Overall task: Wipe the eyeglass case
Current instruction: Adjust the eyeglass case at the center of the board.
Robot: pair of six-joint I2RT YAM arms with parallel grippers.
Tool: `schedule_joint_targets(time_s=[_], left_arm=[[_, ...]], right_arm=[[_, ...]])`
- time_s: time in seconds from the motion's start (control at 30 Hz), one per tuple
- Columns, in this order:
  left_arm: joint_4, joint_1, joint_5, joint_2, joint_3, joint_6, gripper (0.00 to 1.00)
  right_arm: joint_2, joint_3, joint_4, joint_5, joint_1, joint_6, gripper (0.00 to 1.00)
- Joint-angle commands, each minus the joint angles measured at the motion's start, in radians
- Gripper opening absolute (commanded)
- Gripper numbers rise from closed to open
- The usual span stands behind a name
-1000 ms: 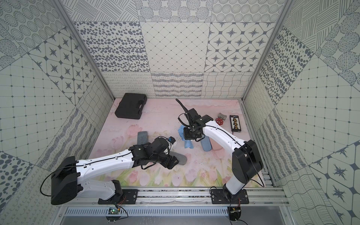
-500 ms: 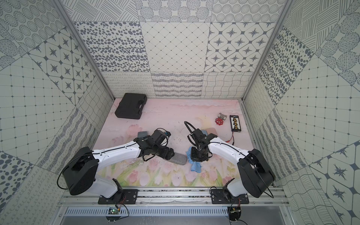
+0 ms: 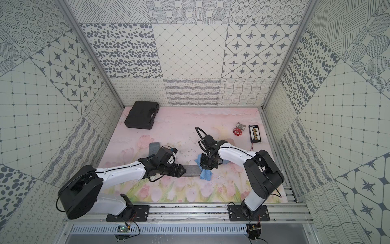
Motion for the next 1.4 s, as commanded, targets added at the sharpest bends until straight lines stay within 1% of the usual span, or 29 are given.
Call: schedule_joint_targets(time_s=[0.0,0.17,0.3,0.4,0.57,0.87,1.0,1.2,1.37], left_arm=[[0.109,0.001,0.068,-0.075,-0.060,-0.123,0.84],[0.118,0.001,0.067,-0.113,-0.105,-0.160,0.83],[0.080,0.003,0.059,-0.122,-0.104,-0.133,0.83],[-0.014,0.000,0.029,-0.133,-0.062,-0.058,0.83],[-0.159,0.001,-0.043,-0.142,0.028,0.115,0.84],[-0.187,-0.007,-0.057,-0.058,0.123,0.261,0.85],[-0.157,-0.005,-0.077,-0.022,0.133,0.276,0.86],[-0.076,-0.006,-0.029,0.014,0.116,0.236,0.87],[-0.055,-0.006,-0.032,0.026,0.104,0.237,0.87]], right_arm=[[0.038,0.063,0.047,-0.002,0.000,-0.028,0.00],[0.063,0.092,0.022,0.028,-0.021,-0.076,0.00],[0.066,0.119,-0.006,0.050,-0.036,-0.112,0.00],[0.055,0.133,-0.026,0.079,-0.039,-0.136,0.00],[0.035,0.144,-0.048,0.112,-0.042,-0.162,0.00],[0.029,0.122,-0.038,0.098,-0.041,-0.154,0.00],[0.025,0.113,-0.034,0.090,-0.042,-0.151,0.00],[0.027,0.103,-0.028,0.081,-0.041,-0.150,0.00],[0.039,0.101,-0.012,0.070,-0.040,-0.144,0.00]])
